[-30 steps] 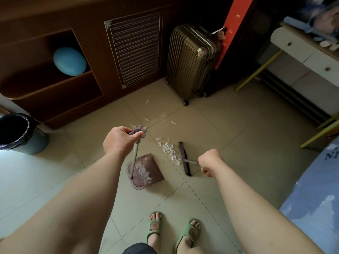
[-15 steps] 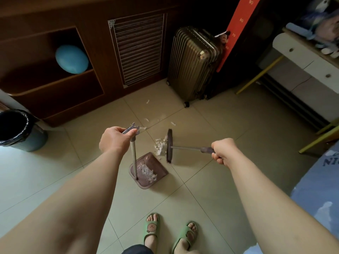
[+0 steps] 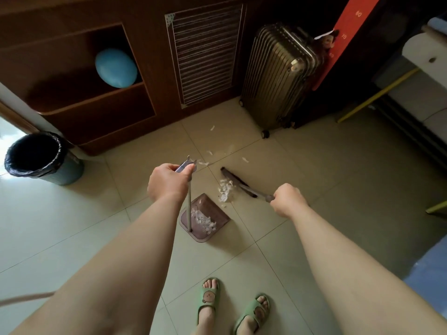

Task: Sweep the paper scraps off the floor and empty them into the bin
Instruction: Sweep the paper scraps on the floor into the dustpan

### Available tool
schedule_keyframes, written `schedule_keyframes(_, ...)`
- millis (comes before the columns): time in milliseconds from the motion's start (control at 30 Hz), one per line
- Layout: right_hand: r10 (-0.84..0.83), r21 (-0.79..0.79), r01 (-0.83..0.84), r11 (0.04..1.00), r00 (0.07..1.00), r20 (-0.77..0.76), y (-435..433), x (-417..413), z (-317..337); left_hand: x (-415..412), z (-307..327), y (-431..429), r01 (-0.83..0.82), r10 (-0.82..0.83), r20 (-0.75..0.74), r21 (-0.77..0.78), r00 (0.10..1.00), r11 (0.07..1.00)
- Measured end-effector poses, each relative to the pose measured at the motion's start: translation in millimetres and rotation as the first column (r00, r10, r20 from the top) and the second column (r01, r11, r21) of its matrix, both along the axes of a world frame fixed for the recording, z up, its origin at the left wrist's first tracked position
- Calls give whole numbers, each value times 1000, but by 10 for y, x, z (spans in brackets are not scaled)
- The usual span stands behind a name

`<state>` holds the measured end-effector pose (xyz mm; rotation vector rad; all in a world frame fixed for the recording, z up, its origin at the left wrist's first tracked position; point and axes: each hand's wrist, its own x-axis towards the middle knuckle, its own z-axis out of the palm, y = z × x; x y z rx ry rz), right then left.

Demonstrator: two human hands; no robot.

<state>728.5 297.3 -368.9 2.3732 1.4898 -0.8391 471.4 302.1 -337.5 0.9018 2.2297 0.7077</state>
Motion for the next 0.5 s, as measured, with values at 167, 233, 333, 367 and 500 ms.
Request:
schedule_keyframes(167, 61, -52, -61, 997, 998, -1, -44, 94, 135, 33, -26, 35, -34, 33, 50, 13, 998, 999)
schedule_keyframes(233, 93, -82, -94, 992, 996, -6, -37, 138, 263, 46, -31, 29, -34, 33, 62, 14, 998, 999)
schedule_keyframes(333, 144, -95, -145, 985, 989, -15, -33, 141, 476, 53, -26, 30, -26, 25, 67, 8, 997, 1000)
schedule_keyframes(367, 152, -92, -153, 984, 988, -20, -37, 138, 545, 54, -26, 24, -18, 17, 68, 5, 998, 1000)
schedule_keyframes(500, 173, -33, -172, 985, 985, 29, -81, 129, 792, 61, -33, -34, 40, -37, 97, -21, 995, 999)
